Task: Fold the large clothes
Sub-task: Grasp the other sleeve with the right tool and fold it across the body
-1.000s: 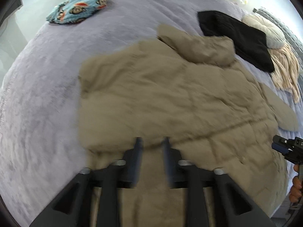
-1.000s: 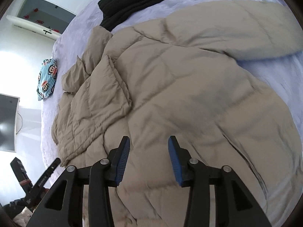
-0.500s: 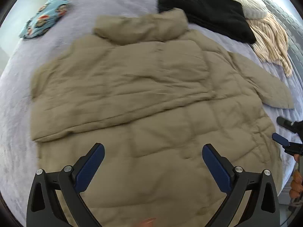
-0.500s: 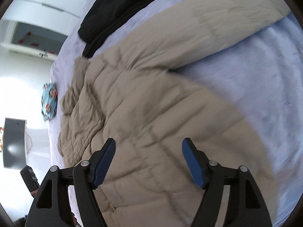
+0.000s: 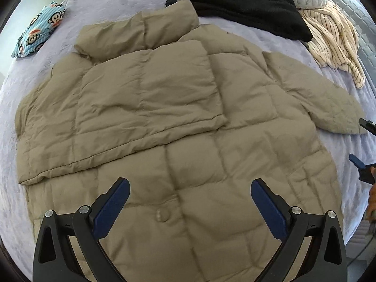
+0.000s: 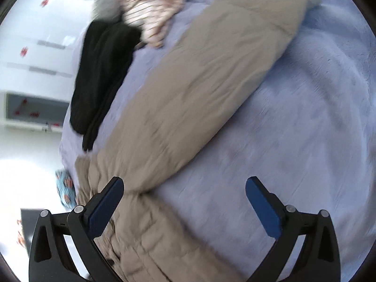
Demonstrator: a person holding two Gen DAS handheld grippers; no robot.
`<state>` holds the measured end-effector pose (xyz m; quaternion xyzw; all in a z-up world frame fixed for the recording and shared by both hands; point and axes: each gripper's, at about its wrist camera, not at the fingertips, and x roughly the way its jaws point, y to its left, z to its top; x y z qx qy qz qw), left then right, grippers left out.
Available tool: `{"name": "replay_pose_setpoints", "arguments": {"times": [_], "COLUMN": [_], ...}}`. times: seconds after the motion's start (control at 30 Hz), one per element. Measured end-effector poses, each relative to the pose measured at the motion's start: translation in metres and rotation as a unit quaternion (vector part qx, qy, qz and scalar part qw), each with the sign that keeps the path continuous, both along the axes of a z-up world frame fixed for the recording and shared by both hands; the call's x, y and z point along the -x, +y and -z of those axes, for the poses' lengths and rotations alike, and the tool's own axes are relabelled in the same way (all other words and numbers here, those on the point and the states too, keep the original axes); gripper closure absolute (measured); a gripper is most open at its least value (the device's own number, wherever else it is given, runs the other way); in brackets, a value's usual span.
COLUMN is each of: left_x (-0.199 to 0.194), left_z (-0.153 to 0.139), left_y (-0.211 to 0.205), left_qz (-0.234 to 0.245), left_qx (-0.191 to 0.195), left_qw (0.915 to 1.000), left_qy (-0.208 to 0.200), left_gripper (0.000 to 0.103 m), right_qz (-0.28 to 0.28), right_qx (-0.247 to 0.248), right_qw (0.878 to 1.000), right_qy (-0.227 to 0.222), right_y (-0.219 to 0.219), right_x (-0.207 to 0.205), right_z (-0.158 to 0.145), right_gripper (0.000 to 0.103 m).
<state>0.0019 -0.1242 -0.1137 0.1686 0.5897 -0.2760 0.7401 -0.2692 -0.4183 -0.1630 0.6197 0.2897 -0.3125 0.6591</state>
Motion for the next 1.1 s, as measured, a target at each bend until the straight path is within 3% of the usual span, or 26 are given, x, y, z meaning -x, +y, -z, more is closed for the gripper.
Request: {"name": "replay_pose_setpoints", "arguments": {"times": [0.2, 0.47, 0.5, 0.53, 0.57, 0.6, 0.63, 0.67, 0.8, 0.9, 1.1], "left_x": [-0.009, -0.029, -0.031, -0.032, -0.033, -0.034, -0.035, -0.037, -0.044, -0.051, -0.071], "left_z": [-0.005, -0.018, -0.019, -0.020, -0.022, -0.023, -0.023, -0.024, -0.024, -0.023, -0.023], "left_y": [-0.019, -0.038, -0.040, -0.042, -0.040, -0.040, -0.040, -0.038, -0.027, -0.016, 0.013], "left_qz": [-0.026, -0.042, -0.042, -0.043, -0.043, -0.043, -0.043, -0.043, -0.055, -0.066, -0.094], "left_qx": [0.010, 0.025, 0.028, 0.030, 0.032, 0.033, 0.034, 0.035, 0.034, 0.034, 0.035], "left_qw": [0.9996, 0.9980, 0.9977, 0.9975, 0.9972, 0.9970, 0.9970, 0.9970, 0.9962, 0.9953, 0.9928], "left_qy": [-0.008, -0.039, -0.045, -0.048, -0.052, -0.055, -0.056, -0.055, -0.058, -0.063, -0.065], "left_gripper": [0.000, 0.000, 0.000, 0.000, 0.000, 0.000, 0.000, 0.000, 0.000, 0.000, 0.000], "right_qz": [0.091, 0.192, 0.197, 0.201, 0.206, 0.213, 0.219, 0.219, 0.169, 0.101, -0.062], "right_qx": [-0.015, -0.074, -0.082, -0.095, -0.113, -0.130, -0.140, -0.142, -0.110, -0.076, 0.007], "right_qw": [0.994, 0.964, 0.962, 0.960, 0.956, 0.951, 0.946, 0.943, 0.951, 0.958, 0.967], "right_qy": [-0.064, -0.166, -0.170, -0.172, -0.174, -0.182, -0.195, -0.207, -0.236, -0.258, -0.247], "right_y": [-0.061, -0.103, -0.103, -0.104, -0.107, -0.107, -0.106, -0.105, -0.103, -0.096, -0.059], "right_x": [0.020, 0.029, 0.028, 0.028, 0.026, 0.026, 0.025, 0.023, -0.003, -0.037, -0.142], "right_z": [0.024, 0.049, 0.051, 0.054, 0.060, 0.065, 0.069, 0.070, 0.043, 0.007, -0.066], "right_gripper": [0.000, 0.003, 0.014, 0.040, 0.054, 0.079, 0.091, 0.092, 0.094, 0.094, 0.094]}}
